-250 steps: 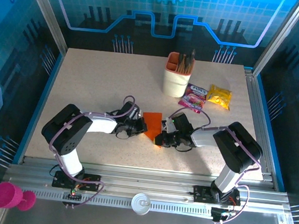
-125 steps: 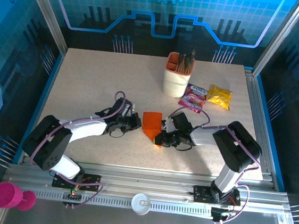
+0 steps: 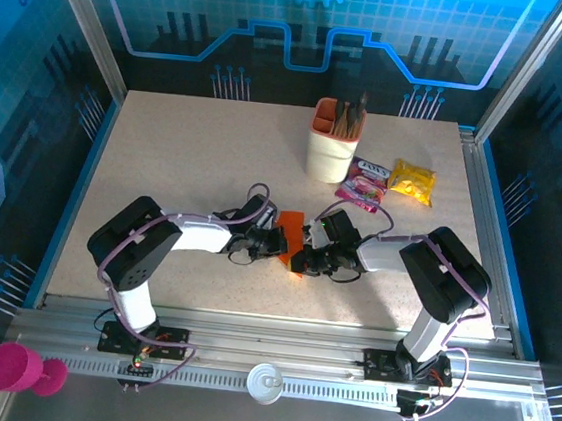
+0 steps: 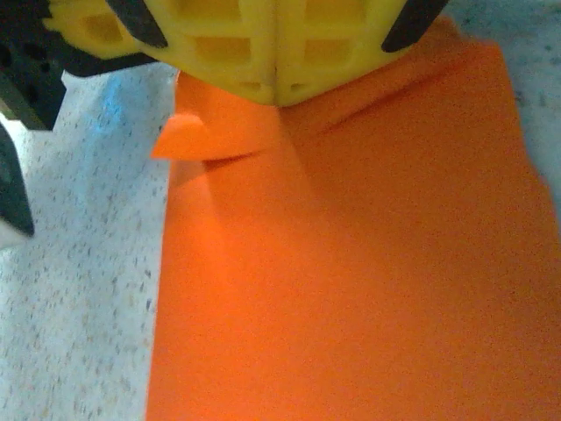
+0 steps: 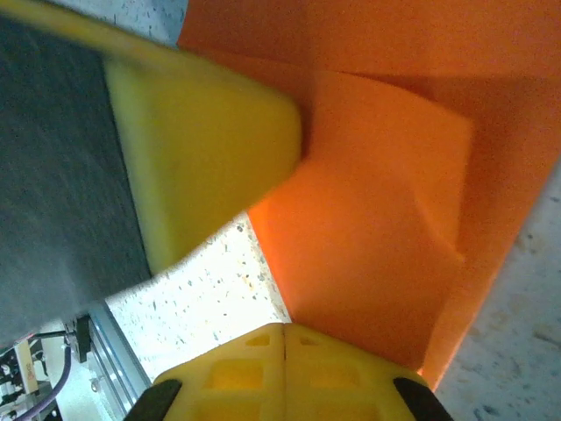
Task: Fold a paper plane with a square sheet of paper (pick it up from the middle)
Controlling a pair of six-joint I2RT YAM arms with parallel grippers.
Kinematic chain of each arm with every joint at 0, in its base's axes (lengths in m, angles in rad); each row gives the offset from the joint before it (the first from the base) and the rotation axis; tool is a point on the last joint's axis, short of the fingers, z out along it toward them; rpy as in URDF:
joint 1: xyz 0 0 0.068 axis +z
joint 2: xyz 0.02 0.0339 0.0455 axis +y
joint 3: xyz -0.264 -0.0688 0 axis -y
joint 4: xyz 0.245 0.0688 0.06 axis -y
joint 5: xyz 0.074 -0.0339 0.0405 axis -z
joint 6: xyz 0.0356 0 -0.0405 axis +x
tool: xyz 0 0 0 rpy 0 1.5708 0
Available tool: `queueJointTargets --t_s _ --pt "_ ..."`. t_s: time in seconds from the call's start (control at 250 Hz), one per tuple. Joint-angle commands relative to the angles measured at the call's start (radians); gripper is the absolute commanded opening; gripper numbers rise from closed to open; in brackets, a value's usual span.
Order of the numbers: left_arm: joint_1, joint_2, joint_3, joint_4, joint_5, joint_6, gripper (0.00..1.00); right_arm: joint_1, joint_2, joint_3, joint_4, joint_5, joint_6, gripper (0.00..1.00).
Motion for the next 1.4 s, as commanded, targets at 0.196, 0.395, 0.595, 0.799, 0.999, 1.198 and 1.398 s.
queueJointTargets --t_s 0.196,0.395,0.595,0.799,0.999,1.198,1.398 --pt "0.035 -0.003 -0.017 -0.106 -0.114 -0.024 0.0 -0.1 -0.126 -0.021 -0.283 0.134 -0.104 0.0" --pt "0.001 -0.011 -0.039 -0.112 -0.144 -0.116 0.0 -0.112 -0.272 -0.013 -0.335 0.152 -0.077 0.0" --pt "-0.074 -0.08 -0.113 -0.148 -0.24 -0.347 0.0 -0.07 -0.314 -0.063 -0.194 0.175 0.048 0.0" --pt "-0.134 -0.109 -0.149 -0.182 -0.309 -0.486 0.0 0.069 -0.265 -0.048 -0.048 0.279 0.146 0.0" --pt "-0.14 -0.102 -0.149 -0.202 -0.334 -0.496 0.0 0.14 -0.179 -0.032 0.02 0.353 0.184 0.0" --pt "-0.139 -0.093 -0.151 -0.196 -0.333 -0.496 0.0 0.141 -0.118 -0.065 0.071 0.382 0.195 0.0" --pt "-0.139 -0.124 -0.138 -0.202 -0.351 -0.459 0.0 0.112 -0.091 -0.115 0.083 0.382 0.187 0.0"
